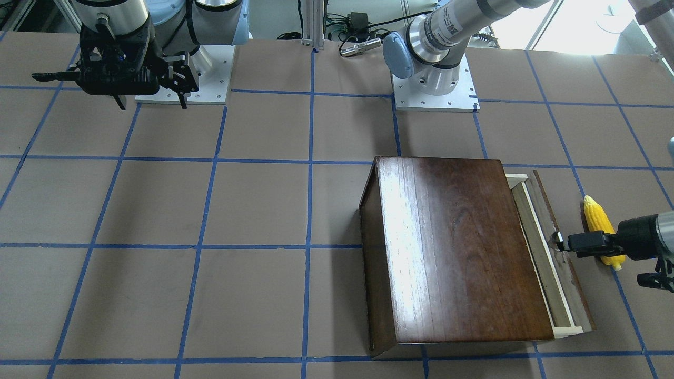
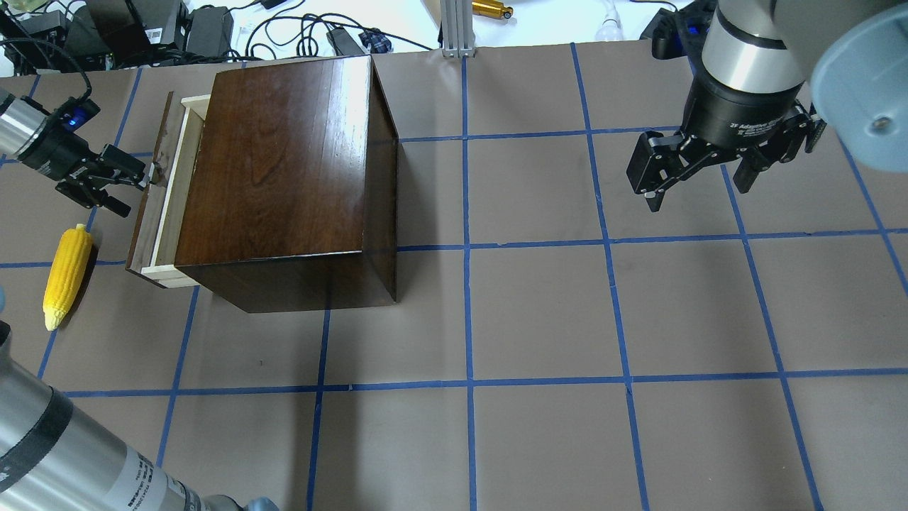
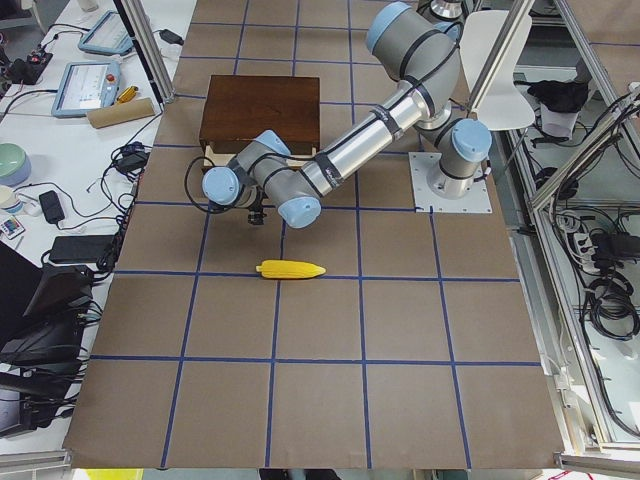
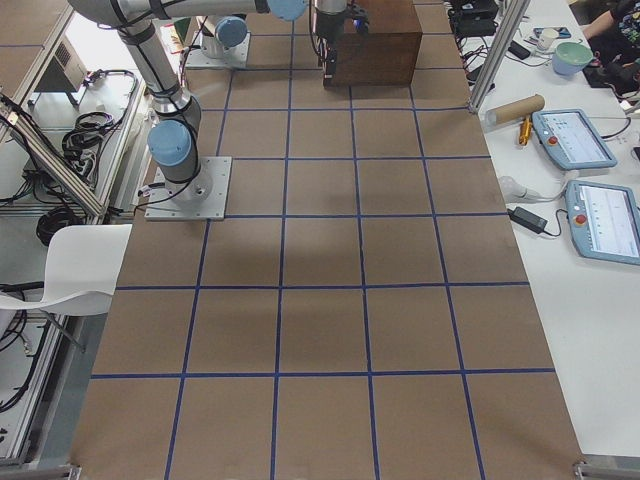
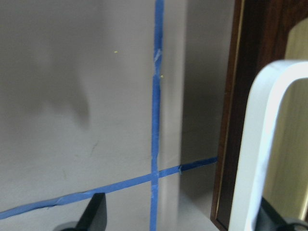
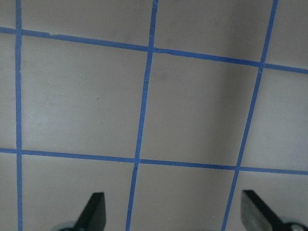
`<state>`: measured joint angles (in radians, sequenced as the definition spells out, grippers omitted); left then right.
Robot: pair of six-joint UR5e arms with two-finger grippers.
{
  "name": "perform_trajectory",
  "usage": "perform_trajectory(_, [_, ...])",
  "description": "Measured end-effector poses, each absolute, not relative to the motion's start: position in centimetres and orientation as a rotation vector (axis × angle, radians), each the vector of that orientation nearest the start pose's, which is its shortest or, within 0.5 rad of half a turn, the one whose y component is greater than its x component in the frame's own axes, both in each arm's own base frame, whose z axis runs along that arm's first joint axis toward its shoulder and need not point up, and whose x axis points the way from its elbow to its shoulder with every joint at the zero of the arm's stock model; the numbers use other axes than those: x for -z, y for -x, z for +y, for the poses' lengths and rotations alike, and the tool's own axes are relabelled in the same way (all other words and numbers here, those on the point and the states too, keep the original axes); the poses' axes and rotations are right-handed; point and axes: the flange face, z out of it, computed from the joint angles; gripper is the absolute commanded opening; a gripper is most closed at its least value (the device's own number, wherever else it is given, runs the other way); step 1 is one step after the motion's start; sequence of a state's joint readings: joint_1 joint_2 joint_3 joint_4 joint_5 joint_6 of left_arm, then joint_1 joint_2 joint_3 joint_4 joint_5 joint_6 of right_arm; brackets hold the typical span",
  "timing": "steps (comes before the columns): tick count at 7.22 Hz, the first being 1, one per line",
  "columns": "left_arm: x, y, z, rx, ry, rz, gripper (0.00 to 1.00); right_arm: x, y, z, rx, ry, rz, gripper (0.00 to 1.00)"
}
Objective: Open drawer and put corn inside
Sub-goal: 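Pull the drawer outward from the cabinet with the left gripper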
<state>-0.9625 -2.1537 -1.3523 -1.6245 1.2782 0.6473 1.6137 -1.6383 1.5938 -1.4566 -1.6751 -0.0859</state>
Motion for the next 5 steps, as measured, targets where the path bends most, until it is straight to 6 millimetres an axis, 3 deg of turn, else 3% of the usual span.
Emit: perform_trajectory(5, [-25.3, -26.8, -61.6, -0.305, 0.103, 3.580, 1.00, -49.8, -14.2, -45.0, -0.116, 0.215, 3.235, 1.00])
